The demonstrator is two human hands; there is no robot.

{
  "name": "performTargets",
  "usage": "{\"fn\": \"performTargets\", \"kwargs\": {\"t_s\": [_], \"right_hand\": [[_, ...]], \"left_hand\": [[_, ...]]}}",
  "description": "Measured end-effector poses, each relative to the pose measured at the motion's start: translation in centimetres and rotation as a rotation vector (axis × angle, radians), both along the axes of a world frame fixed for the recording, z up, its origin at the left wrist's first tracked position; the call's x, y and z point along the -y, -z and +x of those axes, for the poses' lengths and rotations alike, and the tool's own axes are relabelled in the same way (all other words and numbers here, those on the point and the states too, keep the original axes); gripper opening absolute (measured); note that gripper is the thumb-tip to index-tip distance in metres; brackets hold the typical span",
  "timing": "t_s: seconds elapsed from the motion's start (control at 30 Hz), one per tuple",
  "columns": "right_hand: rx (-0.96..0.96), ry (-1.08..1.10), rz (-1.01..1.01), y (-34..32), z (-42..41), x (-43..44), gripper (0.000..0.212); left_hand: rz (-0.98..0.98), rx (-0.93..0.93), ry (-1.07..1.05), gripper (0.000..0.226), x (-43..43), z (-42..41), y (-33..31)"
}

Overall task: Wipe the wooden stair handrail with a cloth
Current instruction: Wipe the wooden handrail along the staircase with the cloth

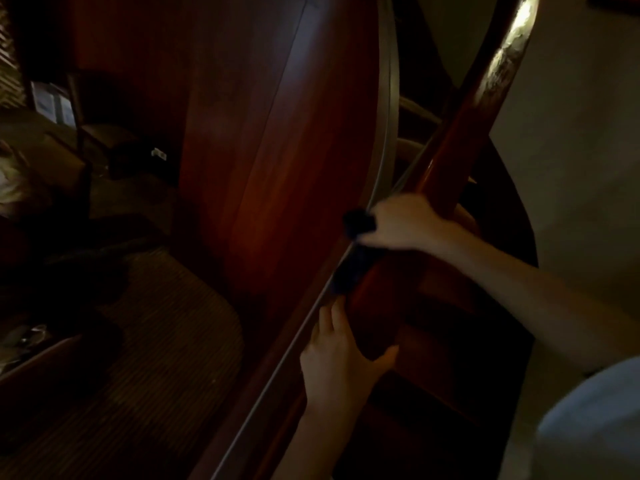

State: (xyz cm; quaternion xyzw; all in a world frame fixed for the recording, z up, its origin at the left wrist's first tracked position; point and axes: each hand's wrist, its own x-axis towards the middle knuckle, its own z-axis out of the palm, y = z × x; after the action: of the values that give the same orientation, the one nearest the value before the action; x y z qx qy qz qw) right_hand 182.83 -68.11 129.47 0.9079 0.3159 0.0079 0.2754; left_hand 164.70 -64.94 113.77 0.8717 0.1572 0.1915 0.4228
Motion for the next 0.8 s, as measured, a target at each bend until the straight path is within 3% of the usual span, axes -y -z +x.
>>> {"fn": "performTargets", "kwargs": {"t_s": [0.1,0.13,0.2,0.27,0.37,0.47,0.57,0.63,0.8], "right_hand": [[0.191,0.092,0.493,-2.0,1.8,2.0,0.042],[0.211,0.097,0.574,-1.2,0.9,2.3,0.038],[0.15,0.035,0.601,2.3,-2.9,2.3,0.033],[0.04,-0.168,0.606,7.0,-8.3,2.4,0.026],[0.094,-0.336,0.69,9.5,-9.8,4.0,0.035],[0.142,-0.162,0.906,7.9,-6.7,5.1,0.048],[0.128,0.144,1.504,7.8,-5.8,5.8,0.064],[0.034,0.23,1.78,10.4,-8.5,5.7,0.068],[-0.304,0.17,1.951,16.0,-14.4,6.8,0.082]], "left_hand": [[-0.035,0.026,0.039,0.103,0.0,-0.2,-0.2],[-0.035,0.024,0.042,0.104,0.0,-0.3,-0.3],[-0.012,-0.003,0.052,0.104,-0.3,-0.3,-0.5],[-0.013,-0.017,0.062,0.099,-0.6,-0.5,-0.3],[-0.026,-0.022,0.055,0.089,-0.6,-1.5,0.1],[0.023,-0.04,0.031,0.097,-0.5,-1.7,0.5],[0.037,-0.025,0.022,0.103,-0.2,-1.8,0.3],[0.052,-0.007,0.014,0.104,-0.1,-1.9,0.2],[0.104,-0.066,0.063,0.108,-0.3,-1.5,1.2]]}}
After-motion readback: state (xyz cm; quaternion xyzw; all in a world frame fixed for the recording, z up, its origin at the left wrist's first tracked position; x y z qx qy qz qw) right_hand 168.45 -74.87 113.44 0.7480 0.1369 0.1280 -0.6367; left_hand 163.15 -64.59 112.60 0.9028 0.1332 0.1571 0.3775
